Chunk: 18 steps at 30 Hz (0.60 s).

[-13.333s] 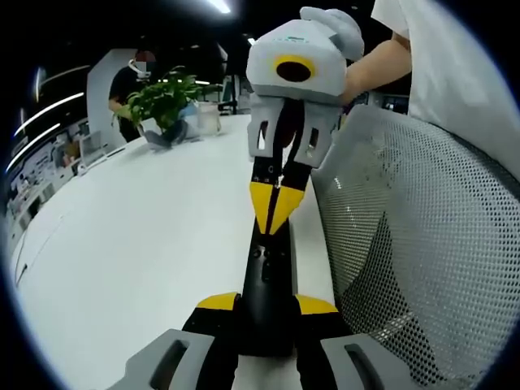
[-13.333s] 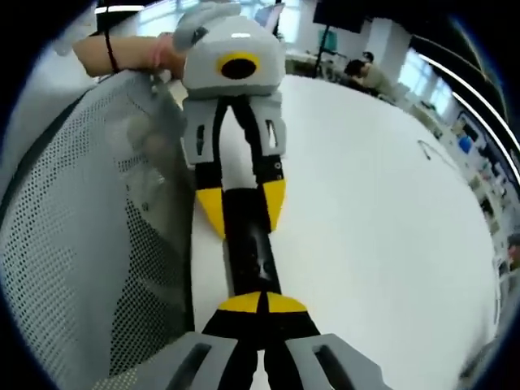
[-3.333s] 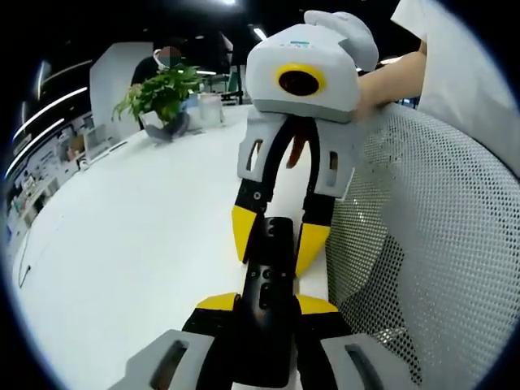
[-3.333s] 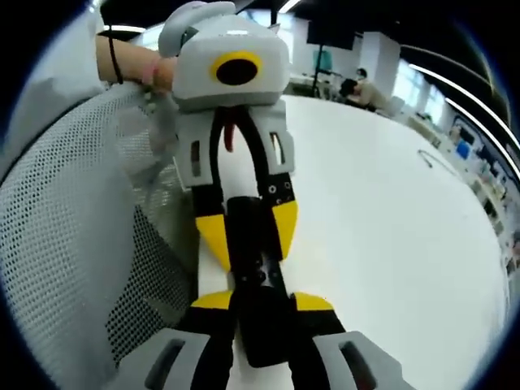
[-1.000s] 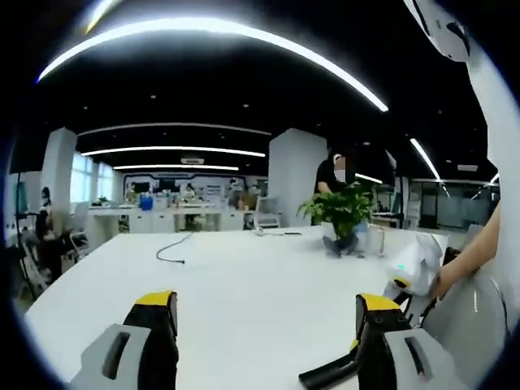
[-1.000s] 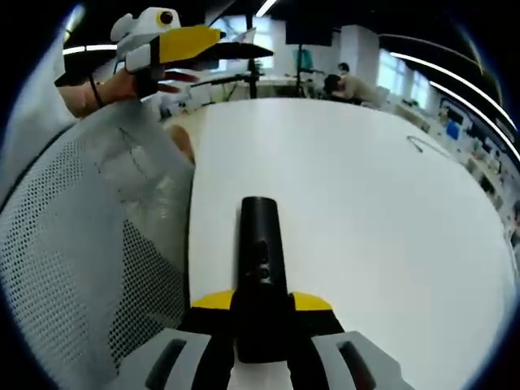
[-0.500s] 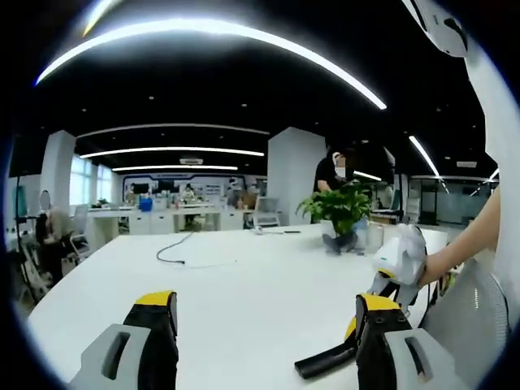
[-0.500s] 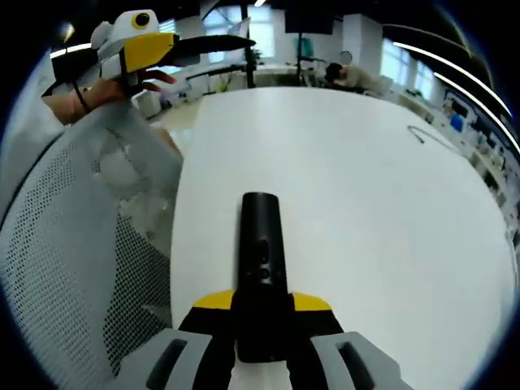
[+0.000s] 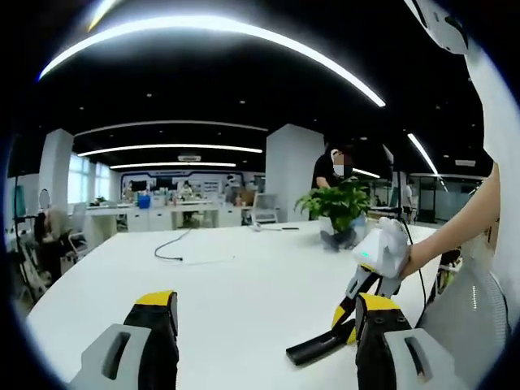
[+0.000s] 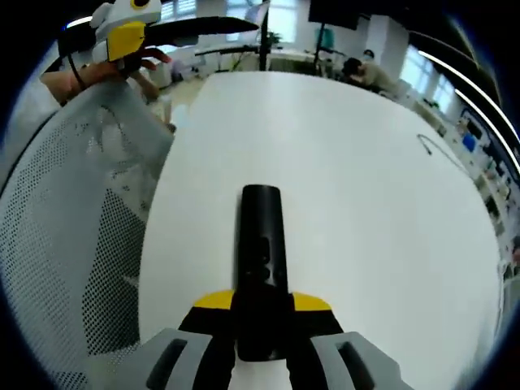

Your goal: Press the specified remote control buttons in sequence, fully releasing each button before pressing the next.

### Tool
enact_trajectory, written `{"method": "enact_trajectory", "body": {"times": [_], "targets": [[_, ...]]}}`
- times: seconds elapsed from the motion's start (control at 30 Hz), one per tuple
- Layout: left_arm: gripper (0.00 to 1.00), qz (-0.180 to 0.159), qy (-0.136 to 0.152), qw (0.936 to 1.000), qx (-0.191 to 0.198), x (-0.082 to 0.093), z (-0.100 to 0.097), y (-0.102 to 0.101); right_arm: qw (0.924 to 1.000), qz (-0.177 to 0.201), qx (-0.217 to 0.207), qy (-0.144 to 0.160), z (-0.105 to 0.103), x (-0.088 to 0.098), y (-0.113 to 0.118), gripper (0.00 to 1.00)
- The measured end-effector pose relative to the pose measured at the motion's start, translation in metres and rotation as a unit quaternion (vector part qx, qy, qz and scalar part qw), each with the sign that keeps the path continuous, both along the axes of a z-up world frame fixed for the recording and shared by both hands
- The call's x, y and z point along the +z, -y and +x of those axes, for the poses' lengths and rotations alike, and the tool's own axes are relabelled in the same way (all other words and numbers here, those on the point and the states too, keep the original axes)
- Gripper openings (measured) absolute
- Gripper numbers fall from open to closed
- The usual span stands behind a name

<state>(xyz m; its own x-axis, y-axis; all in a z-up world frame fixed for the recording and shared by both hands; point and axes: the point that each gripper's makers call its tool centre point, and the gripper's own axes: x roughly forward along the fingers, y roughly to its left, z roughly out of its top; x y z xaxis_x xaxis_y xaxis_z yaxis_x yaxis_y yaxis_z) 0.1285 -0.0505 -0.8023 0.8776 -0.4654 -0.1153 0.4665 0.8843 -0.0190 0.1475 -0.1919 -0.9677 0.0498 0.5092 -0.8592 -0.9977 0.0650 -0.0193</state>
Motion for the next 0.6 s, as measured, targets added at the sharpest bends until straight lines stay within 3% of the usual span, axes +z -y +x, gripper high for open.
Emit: {"method": "enact_trajectory", "body": {"times": [0.6], "targets": [[0.93,-0.012,0.005,0.9998,-0.015,0.003,-0.001,0.006,0.9991,-0.035,0.022,-0.006,0.041,-0.001,0.007,0.2]]}}
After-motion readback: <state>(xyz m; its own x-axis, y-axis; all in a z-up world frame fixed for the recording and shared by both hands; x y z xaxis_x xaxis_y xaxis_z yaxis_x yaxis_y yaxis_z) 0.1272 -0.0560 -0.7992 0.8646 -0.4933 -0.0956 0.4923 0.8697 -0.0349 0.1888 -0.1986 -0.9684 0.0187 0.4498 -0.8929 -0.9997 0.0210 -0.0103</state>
